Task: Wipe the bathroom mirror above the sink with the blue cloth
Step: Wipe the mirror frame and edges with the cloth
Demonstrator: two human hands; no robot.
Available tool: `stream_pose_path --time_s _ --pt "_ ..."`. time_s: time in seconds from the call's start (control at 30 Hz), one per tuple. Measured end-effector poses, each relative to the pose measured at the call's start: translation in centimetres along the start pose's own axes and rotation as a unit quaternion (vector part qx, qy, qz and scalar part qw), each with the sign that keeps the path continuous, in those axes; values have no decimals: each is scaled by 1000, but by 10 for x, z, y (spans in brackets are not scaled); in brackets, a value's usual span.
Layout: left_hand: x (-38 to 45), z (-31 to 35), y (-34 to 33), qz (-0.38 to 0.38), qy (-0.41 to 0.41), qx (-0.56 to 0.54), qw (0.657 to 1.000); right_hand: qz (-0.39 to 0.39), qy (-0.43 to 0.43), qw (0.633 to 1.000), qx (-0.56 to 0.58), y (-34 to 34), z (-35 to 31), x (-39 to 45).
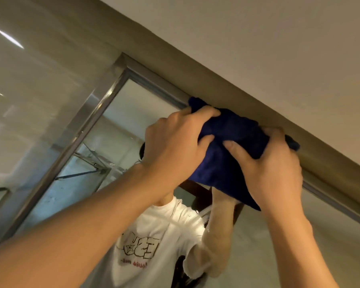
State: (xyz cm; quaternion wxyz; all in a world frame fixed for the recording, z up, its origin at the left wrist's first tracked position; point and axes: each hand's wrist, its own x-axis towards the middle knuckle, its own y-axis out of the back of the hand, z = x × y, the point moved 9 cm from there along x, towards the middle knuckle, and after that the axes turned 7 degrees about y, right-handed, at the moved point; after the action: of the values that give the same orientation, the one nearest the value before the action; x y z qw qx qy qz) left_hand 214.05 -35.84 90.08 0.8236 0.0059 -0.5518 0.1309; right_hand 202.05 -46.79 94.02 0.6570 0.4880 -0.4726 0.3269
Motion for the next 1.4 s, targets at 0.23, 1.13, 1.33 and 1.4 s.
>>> stream_pose_path --time_s 0.23,1.13,1.33,1.4 --pt "37 -65 57 42 48 21 998 11 54 998 -3 -43 -77 32" --pt "-5 27 -6 21 17 14 1000 29 37 999 -8 7 17 -4" --pt "12 -26 34 72 92 42 992 16 117 993 12 -27 -48 20" --pt "14 -24 34 65 96 41 992 16 122 992 20 -27 -44 20"
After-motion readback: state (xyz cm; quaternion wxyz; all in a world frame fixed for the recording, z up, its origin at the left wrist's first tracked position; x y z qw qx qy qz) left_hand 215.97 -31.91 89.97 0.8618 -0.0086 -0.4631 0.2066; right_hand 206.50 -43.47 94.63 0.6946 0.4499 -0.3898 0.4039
